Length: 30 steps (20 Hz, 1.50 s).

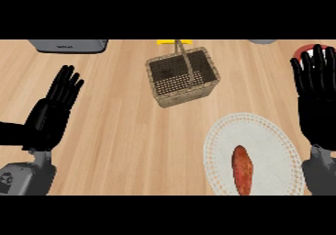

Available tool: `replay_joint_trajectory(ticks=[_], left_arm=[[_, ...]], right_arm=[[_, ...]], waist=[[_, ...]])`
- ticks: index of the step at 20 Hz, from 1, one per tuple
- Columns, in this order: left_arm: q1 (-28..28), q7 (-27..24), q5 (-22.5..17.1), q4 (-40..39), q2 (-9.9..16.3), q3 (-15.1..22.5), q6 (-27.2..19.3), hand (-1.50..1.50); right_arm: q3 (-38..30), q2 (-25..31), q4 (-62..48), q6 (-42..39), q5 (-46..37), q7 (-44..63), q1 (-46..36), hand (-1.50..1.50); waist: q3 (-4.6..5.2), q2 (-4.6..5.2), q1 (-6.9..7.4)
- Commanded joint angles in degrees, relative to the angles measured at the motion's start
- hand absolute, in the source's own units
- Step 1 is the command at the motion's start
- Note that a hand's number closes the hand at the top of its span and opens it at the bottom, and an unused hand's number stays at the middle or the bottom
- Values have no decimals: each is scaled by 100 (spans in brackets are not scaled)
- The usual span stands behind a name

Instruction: Pick the sweet potato from the placemat and place it in the basket

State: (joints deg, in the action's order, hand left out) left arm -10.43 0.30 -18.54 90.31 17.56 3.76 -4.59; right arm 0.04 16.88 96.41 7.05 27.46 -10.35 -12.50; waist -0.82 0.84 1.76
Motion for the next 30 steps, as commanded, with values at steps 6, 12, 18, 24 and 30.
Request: replay_joint_trajectory(ticks=[6,12,18,24,30], left_arm=[[-14,690,1100,-749,696,160,-396,0],[217,1283,1256,-653,581,436,-482,0],[-56,1163,1294,-1102,496,314,-517,0],[-33,1308,1239,-909,501,315,-463,0],[-60,1030,1383,-1129,495,292,-417,0]], right_arm=[[309,47,-1616,-3203,1289,-749,602,150],[822,-766,-510,-3322,-806,-3600,1720,-150],[91,382,45,-1772,-2093,-2529,1895,-150],[-507,2310,317,-2379,-2959,-1920,2140,-150],[-481,3512,671,-3828,-2914,-1747,2389,-150]], waist=[[-9,128,-71],[68,-107,-255],[106,-106,-415],[98,-118,-317],[93,-91,-239]])
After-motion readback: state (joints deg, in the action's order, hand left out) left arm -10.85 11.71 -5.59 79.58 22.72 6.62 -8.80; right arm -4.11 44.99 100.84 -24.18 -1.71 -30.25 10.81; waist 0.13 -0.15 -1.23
